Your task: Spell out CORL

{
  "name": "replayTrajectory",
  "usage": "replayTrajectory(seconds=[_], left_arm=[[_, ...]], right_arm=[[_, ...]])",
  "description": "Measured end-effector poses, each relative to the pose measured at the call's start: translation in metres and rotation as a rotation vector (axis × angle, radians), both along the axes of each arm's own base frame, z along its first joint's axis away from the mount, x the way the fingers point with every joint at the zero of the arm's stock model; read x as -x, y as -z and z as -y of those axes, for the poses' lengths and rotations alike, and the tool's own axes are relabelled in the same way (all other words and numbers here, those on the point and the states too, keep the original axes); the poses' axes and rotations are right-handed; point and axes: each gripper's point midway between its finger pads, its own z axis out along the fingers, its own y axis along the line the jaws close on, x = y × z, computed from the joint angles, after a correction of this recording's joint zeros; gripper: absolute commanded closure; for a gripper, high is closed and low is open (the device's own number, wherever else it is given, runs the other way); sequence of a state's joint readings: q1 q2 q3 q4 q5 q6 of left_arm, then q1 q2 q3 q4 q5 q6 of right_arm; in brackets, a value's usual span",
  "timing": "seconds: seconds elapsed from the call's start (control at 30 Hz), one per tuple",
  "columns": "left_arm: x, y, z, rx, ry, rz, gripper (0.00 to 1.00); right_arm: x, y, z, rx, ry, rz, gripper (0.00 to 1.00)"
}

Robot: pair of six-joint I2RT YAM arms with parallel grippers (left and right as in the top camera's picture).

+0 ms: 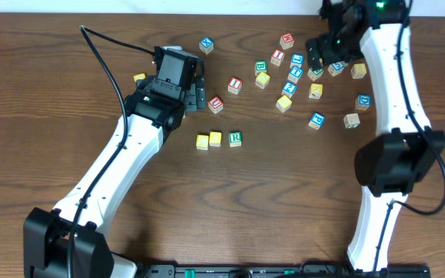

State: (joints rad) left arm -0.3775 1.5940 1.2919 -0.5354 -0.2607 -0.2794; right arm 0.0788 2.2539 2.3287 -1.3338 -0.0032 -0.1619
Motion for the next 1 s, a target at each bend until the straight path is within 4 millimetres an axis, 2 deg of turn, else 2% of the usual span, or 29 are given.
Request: replayTrajectory(seconds=[0.03,0.1,0.3,0.37,0.5,0.57,0.6,0.63,0.7,0.73,0.83,0.9,1.0], left_arm=[[0.000,0.000,0.000,-0.001,0.000,0.000,0.02],[0.000,0.000,0.000,-0.001,0.000,0.000,0.02],[0.000,0.000,-0.001,-0.011,0.006,0.000,0.02],[0.000,0.000,-0.001,-0.015,0.011,0.000,0.02],[0.000,0.000,-0.001,-0.028,0.022,-0.001,0.02],[0.000,0.000,-0.001,-0.032,0.027,-0.002,0.02],[0.000,0.000,-0.001,-0.034,0.029,-0.001,0.02],[0.000,0.000,-0.001,-0.035,0.030,-0.001,0.02],[0.000,0.000,-0.001,-0.034,0.030,-0.001,0.02],[0.000,0.000,-0.001,-0.035,0.030,-0.001,0.02],[0.000,0.000,-0.001,-0.035,0.030,-0.001,0.02],[0.000,0.000,-0.001,-0.035,0.030,-0.001,0.02],[0.000,0.000,-0.001,-0.035,0.030,-0.001,0.02]], right_arm=[[-0.001,0.012,0.000,0.002,0.000,-0.025,0.01],[-0.003,0.015,0.000,0.003,-0.006,-0.026,0.01],[-0.031,0.004,-0.002,-0.002,-0.014,0.096,0.01],[-0.039,0.000,-0.002,-0.001,-0.004,0.131,0.05],[-0.052,0.000,0.001,0.002,0.040,0.174,0.31],[-0.055,0.008,0.002,0.002,0.053,0.167,0.39],[-0.057,0.018,0.002,0.004,0.057,0.155,0.49],[-0.059,0.030,0.001,0.006,0.057,0.136,0.54],[-0.059,0.044,0.000,0.007,0.062,0.113,0.50],[-0.060,0.057,-0.002,0.008,0.060,0.092,0.48],[-0.062,0.080,-0.008,0.011,0.048,0.061,0.47],[-0.063,0.088,-0.014,0.010,0.039,0.055,0.43],[-0.071,0.087,-0.026,-0.003,0.019,0.088,0.41]])
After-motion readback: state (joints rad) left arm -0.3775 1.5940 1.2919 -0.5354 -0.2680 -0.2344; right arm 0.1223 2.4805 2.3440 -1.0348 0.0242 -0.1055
